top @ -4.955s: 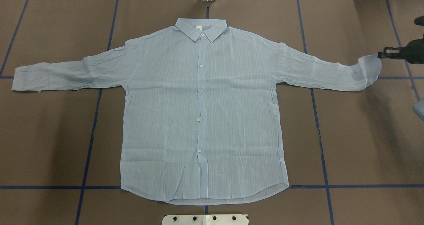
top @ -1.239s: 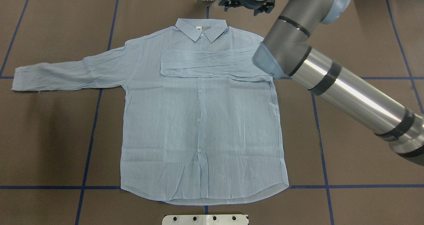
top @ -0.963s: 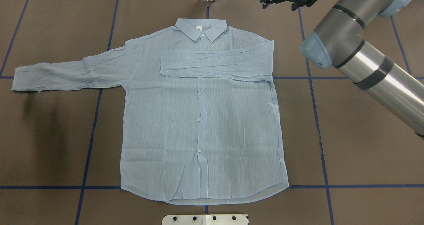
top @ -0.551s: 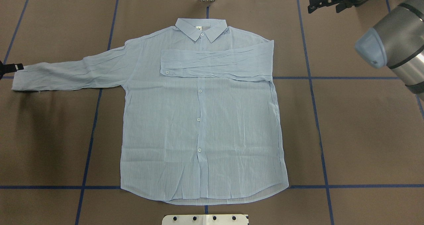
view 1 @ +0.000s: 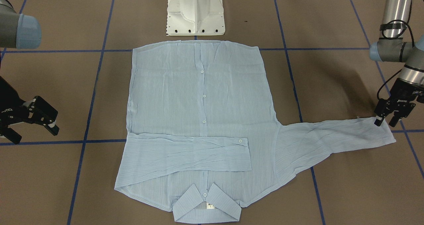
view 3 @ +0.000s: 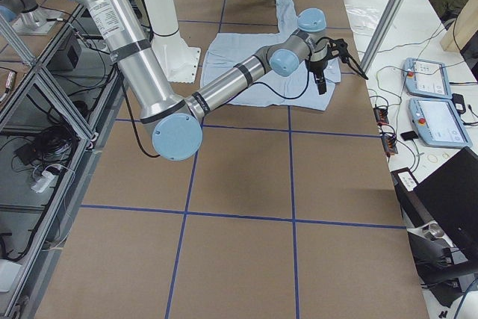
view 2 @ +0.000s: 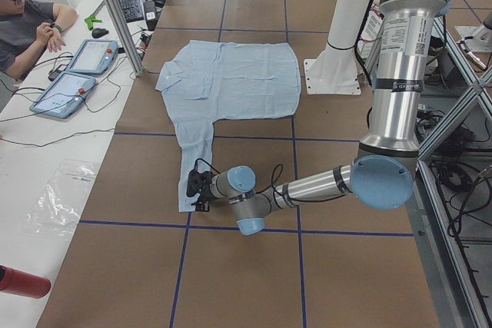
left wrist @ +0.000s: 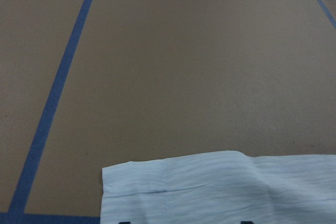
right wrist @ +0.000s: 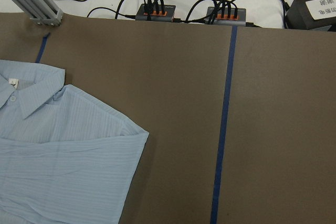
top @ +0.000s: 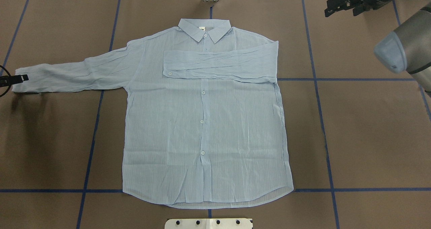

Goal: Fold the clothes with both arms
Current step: 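Grasp the cuff of the sleeve nearest the left gripper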

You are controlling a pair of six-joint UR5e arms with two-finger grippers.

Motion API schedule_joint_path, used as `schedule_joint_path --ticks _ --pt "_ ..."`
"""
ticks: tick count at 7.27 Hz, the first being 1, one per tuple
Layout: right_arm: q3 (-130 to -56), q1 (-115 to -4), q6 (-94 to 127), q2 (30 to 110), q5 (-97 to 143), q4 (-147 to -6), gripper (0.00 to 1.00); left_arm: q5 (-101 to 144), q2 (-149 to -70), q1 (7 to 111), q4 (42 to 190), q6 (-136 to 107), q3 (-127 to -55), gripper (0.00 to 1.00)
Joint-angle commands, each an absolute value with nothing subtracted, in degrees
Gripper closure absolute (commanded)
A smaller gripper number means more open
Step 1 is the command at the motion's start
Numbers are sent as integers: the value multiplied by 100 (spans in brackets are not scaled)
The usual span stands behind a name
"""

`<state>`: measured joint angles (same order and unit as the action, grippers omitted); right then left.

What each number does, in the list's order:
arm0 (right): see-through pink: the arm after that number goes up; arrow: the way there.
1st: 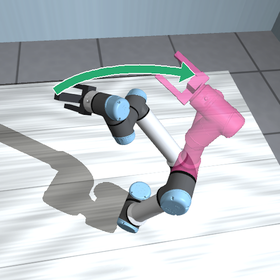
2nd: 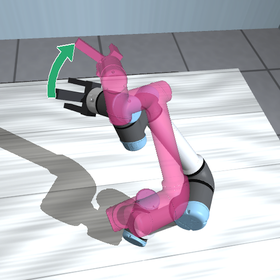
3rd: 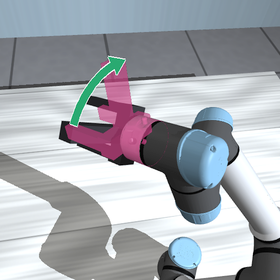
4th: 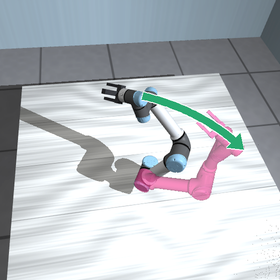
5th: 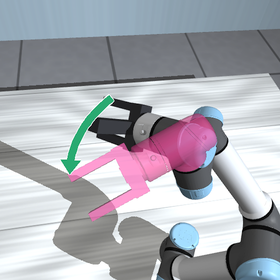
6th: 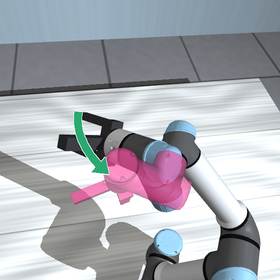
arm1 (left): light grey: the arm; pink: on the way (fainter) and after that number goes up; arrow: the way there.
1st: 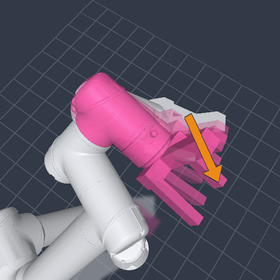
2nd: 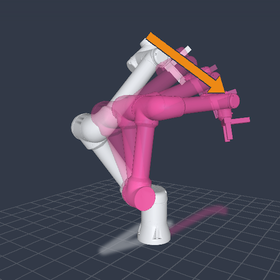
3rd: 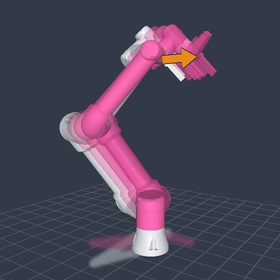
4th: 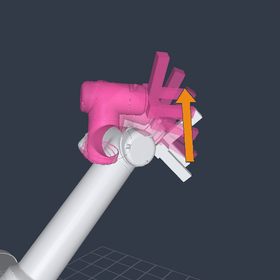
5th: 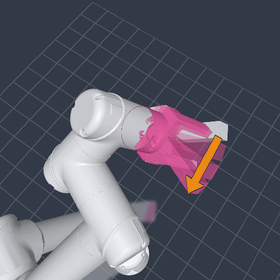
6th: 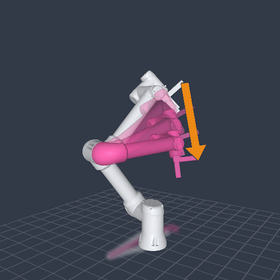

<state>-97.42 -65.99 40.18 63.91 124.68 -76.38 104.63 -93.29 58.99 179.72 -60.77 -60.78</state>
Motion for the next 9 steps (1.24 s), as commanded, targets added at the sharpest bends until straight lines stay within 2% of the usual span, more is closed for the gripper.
schedule_joint_path --ticks 1,7,9 --pt "-9747 -6601 4017 6425 12437 -7638 0 10468 -9229 5889 17982 -5864 -6082 25" --pt "-9747 -6592 4017 6469 12419 -7603 0 10441 -9132 5722 18044 -5854 -6100 26" --pt "-9738 -6592 4017 6469 12419 -7603 0 10433 -9132 5722 18044 -5880 -6091 46"
